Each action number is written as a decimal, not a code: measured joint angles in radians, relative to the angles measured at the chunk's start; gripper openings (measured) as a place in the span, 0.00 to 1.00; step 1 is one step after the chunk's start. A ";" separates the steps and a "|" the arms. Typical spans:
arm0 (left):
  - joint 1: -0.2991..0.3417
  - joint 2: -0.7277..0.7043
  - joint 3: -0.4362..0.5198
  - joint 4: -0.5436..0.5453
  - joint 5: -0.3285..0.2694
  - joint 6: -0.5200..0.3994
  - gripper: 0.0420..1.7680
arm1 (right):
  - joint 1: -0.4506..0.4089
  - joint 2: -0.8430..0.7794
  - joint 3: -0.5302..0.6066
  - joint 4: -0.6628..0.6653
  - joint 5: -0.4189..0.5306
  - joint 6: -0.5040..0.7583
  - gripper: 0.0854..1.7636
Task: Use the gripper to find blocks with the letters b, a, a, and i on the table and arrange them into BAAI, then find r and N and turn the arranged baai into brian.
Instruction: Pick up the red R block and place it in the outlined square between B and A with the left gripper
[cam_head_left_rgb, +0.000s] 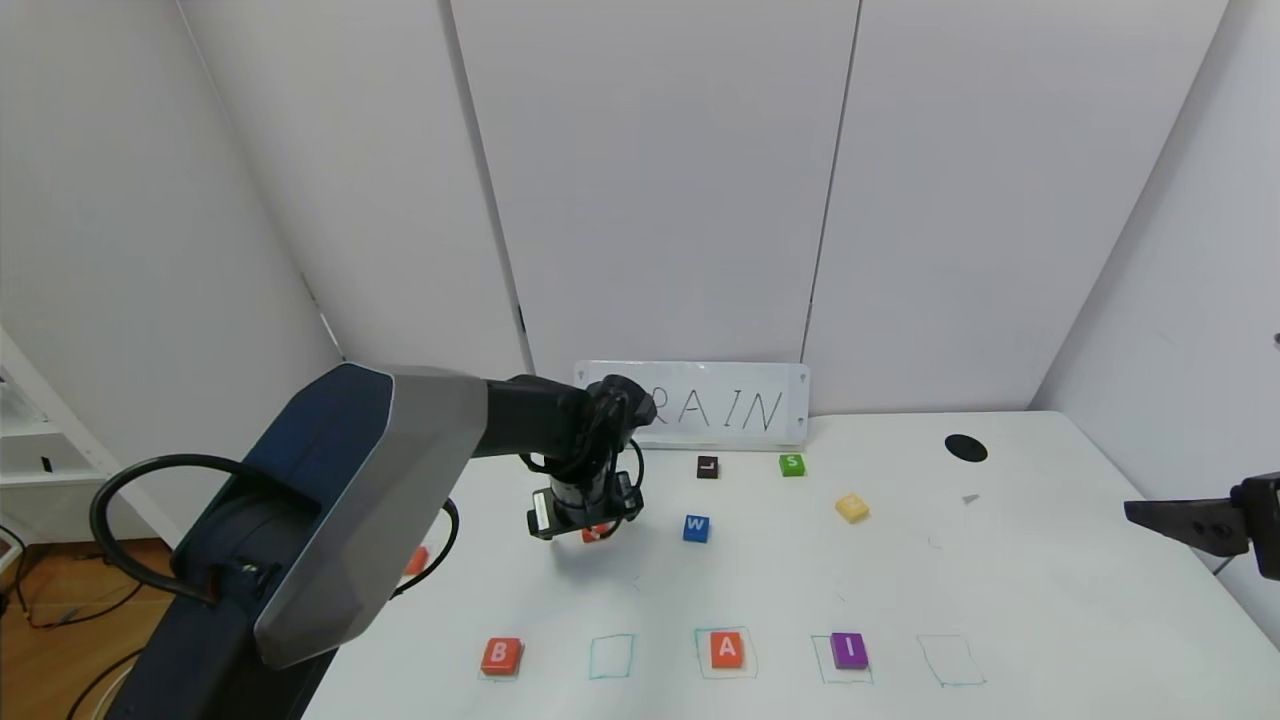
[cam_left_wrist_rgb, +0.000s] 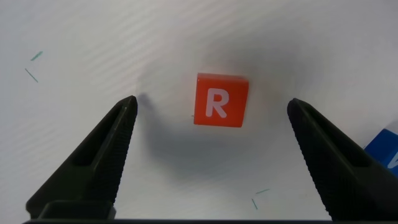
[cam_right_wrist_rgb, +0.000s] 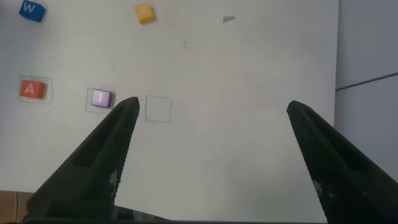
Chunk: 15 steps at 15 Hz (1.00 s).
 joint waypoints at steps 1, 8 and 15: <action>0.000 0.000 0.000 -0.001 0.000 0.001 0.86 | 0.000 0.000 0.000 0.000 0.000 0.000 0.97; -0.001 0.005 -0.001 -0.003 -0.004 0.002 0.30 | 0.000 -0.001 0.000 0.000 0.000 -0.001 0.97; -0.001 -0.011 0.002 0.011 -0.006 0.004 0.26 | 0.001 -0.006 0.000 0.000 0.000 -0.001 0.97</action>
